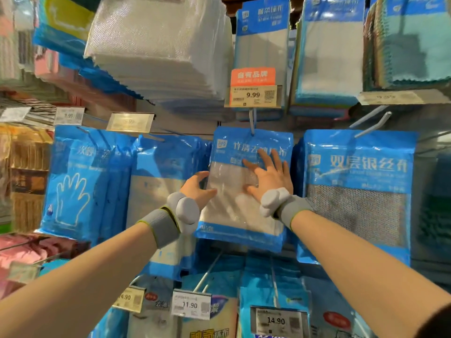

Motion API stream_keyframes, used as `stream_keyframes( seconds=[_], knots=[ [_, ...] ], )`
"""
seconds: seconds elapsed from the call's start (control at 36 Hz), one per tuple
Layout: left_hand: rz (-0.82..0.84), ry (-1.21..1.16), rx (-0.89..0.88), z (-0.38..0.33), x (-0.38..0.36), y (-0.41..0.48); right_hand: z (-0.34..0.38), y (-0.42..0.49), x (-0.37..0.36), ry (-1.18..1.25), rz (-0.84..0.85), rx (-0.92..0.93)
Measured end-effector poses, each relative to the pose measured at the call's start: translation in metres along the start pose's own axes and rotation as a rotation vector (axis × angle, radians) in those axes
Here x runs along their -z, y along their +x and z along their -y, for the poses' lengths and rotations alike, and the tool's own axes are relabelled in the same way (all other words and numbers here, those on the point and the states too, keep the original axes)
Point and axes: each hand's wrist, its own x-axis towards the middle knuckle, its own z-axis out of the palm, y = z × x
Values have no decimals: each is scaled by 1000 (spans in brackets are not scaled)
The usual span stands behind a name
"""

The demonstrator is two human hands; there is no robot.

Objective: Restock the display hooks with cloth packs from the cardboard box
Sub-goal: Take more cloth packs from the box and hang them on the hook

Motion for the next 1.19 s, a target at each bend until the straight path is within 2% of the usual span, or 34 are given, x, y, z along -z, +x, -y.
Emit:
stream_keyframes(
  seconds=[0.19,0.25,0.31,0.39,0.5,0.58,0.72,0.78,0.81,0.86,0.94,1.03,1.08,1.19],
  knots=[
    [8,-79,47,7,-12,-8,-6,0,-2,34,30,40],
    [7,-136,58,8,-17,-13,-2,-3,3,102,-22,55],
    [18,-182,56,10,-24,-22,2,-20,6,282,-78,17],
    [84,-231,62,7,-37,-39,6,-55,12,525,-162,-115],
    [159,-276,79,6,-71,-77,3,-123,15,842,-170,-366],
    [261,-345,93,8,-104,-115,-11,-174,13,881,-233,-576],
    [489,-395,140,28,-169,-199,-51,-284,-8,918,-215,-880],
    [615,-445,207,37,-207,-242,-73,-343,-13,862,-187,-1006],
    [625,-428,229,41,-212,-249,-73,-355,-15,858,-158,-1031],
    [757,-409,283,49,-250,-286,-90,-409,-24,852,-60,-1140],
    [881,-407,427,55,-293,-330,-111,-477,-40,797,9,-1292],
    [1006,-322,488,57,-330,-371,-123,-538,-48,781,66,-1418],
    [1087,-291,534,64,-352,-395,-131,-575,-54,747,177,-1483],
    [1297,-73,551,84,-404,-447,-162,-677,-87,615,418,-1640]
  ],
)
